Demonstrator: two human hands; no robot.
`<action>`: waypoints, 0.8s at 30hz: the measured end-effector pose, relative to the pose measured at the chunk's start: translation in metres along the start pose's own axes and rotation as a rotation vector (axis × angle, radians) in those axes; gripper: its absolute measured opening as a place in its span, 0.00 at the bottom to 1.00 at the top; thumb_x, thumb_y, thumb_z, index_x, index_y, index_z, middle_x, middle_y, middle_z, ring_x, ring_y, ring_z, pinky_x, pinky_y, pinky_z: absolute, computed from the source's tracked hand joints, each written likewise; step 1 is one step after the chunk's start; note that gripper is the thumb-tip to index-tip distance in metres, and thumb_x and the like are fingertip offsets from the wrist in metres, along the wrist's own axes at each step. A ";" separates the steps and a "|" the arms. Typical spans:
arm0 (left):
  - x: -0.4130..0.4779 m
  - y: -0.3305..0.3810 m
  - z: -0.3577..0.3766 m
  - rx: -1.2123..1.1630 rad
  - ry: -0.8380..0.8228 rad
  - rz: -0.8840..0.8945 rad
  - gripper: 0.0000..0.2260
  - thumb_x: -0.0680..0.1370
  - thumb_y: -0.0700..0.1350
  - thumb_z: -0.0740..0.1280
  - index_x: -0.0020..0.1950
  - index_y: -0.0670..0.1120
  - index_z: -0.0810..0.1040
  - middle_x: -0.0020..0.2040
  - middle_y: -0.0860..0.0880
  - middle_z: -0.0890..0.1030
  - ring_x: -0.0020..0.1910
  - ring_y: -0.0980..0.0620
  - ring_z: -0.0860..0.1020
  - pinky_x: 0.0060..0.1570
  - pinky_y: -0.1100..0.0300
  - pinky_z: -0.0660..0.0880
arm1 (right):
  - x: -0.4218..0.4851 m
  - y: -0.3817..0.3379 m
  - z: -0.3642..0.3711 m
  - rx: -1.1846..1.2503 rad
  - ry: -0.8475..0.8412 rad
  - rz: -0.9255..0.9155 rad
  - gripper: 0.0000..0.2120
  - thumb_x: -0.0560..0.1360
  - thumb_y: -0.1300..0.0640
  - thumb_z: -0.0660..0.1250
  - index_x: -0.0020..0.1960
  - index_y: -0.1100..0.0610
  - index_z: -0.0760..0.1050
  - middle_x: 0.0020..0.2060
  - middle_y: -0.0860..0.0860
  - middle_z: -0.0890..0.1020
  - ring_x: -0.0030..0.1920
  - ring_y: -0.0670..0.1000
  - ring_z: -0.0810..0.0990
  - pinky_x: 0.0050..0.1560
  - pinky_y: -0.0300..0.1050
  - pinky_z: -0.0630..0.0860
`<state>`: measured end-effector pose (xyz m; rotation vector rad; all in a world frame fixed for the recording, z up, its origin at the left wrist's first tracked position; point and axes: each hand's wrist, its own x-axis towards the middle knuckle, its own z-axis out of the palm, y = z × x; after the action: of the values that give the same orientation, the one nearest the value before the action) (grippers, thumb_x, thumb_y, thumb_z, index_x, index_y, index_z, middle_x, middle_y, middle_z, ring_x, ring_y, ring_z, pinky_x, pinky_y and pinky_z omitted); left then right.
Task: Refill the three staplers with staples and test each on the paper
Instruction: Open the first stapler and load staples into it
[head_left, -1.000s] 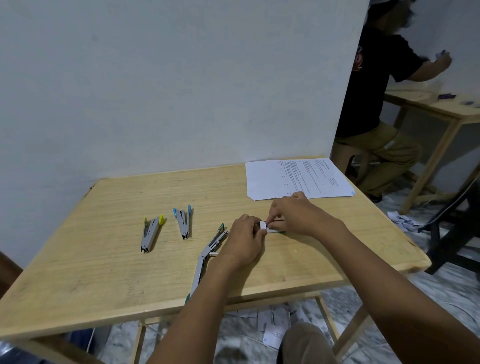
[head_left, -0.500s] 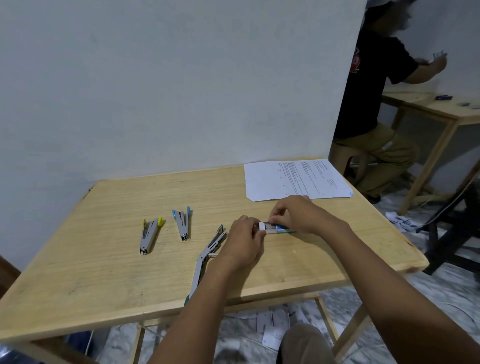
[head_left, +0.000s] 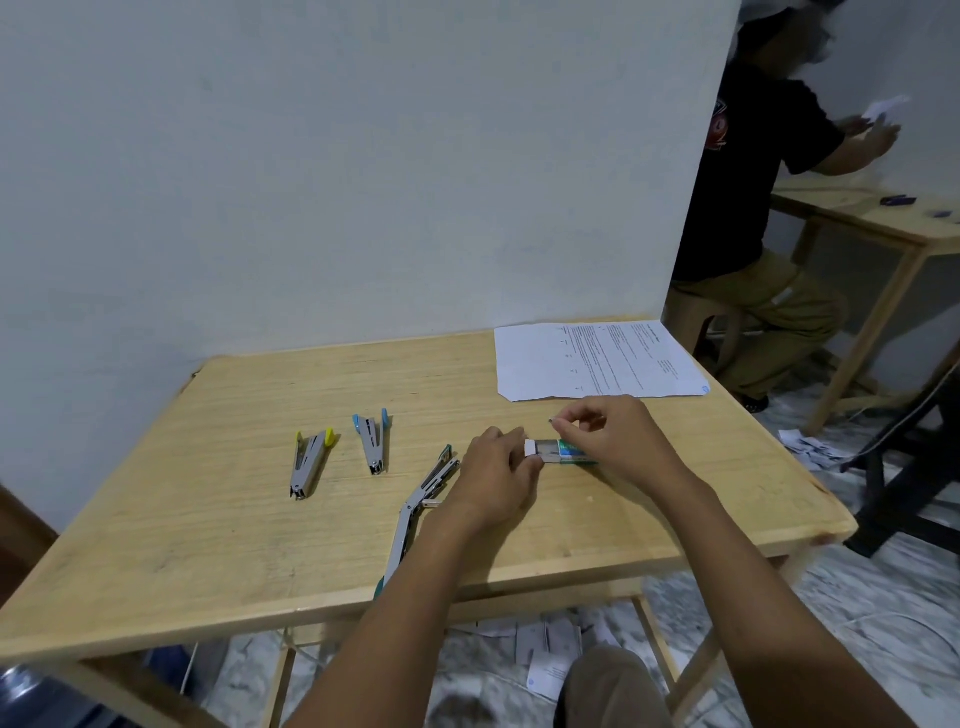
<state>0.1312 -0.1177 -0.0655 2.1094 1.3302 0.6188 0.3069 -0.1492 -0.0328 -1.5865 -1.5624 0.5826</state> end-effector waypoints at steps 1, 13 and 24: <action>-0.003 0.002 -0.004 -0.026 -0.034 -0.024 0.18 0.82 0.51 0.62 0.70 0.45 0.72 0.56 0.45 0.74 0.59 0.47 0.71 0.62 0.52 0.69 | -0.004 -0.001 0.002 0.027 0.007 0.000 0.01 0.74 0.53 0.73 0.44 0.48 0.84 0.39 0.50 0.84 0.42 0.50 0.81 0.37 0.39 0.79; -0.063 -0.022 -0.056 0.341 0.265 -0.367 0.19 0.77 0.58 0.66 0.60 0.46 0.79 0.56 0.46 0.78 0.57 0.46 0.75 0.51 0.52 0.74 | -0.016 -0.015 0.040 0.201 -0.009 0.008 0.03 0.72 0.49 0.75 0.43 0.47 0.85 0.35 0.51 0.85 0.37 0.51 0.82 0.39 0.47 0.79; -0.043 -0.028 -0.071 0.195 0.100 -0.513 0.12 0.69 0.51 0.73 0.43 0.43 0.82 0.37 0.47 0.81 0.37 0.48 0.80 0.31 0.61 0.70 | -0.023 -0.032 0.070 0.074 -0.110 -0.026 0.05 0.74 0.50 0.73 0.47 0.48 0.86 0.38 0.44 0.86 0.42 0.44 0.84 0.45 0.44 0.82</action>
<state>0.0499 -0.1321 -0.0356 1.7810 1.9617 0.3897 0.2299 -0.1588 -0.0514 -1.4985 -1.6212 0.7152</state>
